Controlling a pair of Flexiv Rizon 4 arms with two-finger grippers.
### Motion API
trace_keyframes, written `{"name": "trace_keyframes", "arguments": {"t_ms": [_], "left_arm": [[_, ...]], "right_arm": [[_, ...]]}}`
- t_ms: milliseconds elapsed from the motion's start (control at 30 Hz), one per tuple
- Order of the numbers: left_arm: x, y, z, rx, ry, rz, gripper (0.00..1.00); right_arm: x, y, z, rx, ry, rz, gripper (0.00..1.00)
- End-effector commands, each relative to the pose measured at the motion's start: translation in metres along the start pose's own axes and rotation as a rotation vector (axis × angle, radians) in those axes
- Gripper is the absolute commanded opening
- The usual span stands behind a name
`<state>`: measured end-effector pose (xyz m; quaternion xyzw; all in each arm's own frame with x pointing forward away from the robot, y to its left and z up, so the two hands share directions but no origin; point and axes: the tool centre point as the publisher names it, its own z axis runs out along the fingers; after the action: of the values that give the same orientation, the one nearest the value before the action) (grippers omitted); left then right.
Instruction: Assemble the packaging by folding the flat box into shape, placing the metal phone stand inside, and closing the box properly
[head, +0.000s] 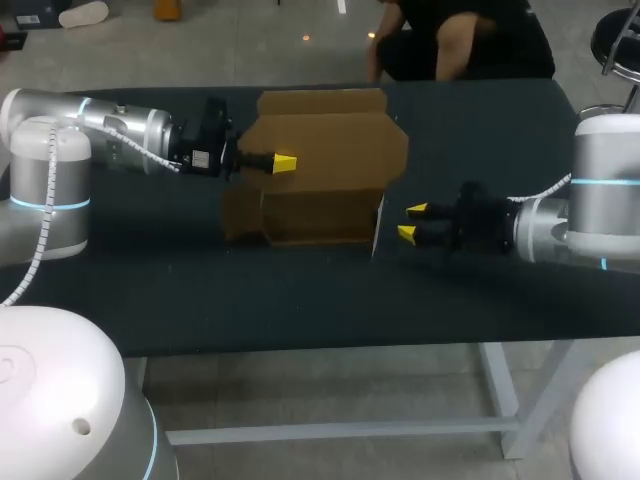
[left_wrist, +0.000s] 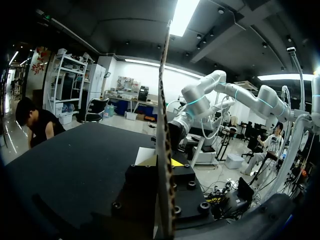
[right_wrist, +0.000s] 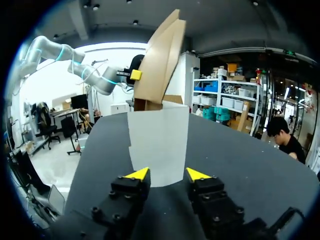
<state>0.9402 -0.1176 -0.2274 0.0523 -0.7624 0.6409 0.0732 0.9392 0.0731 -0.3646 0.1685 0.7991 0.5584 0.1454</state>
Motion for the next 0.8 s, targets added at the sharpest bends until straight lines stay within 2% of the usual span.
{"name": "trace_keyframes", "arguments": {"t_ms": [33,467,800], "left_arm": [[-0.001,0.003,0.001,-0.001,0.003,0.0,0.0],[-0.001,0.003,0.001,-0.001,0.003,0.0,0.0],[-0.001,0.003,0.001,-0.001,0.003,0.0,0.0]], "right_arm": [[-0.011,-0.004,0.013,-0.01,0.065,0.0,0.47],[-0.019,-0.002,0.024,-0.012,0.089,-0.002,0.47],[-0.017,0.001,0.026,-0.008,0.089,-0.005,0.47]]}}
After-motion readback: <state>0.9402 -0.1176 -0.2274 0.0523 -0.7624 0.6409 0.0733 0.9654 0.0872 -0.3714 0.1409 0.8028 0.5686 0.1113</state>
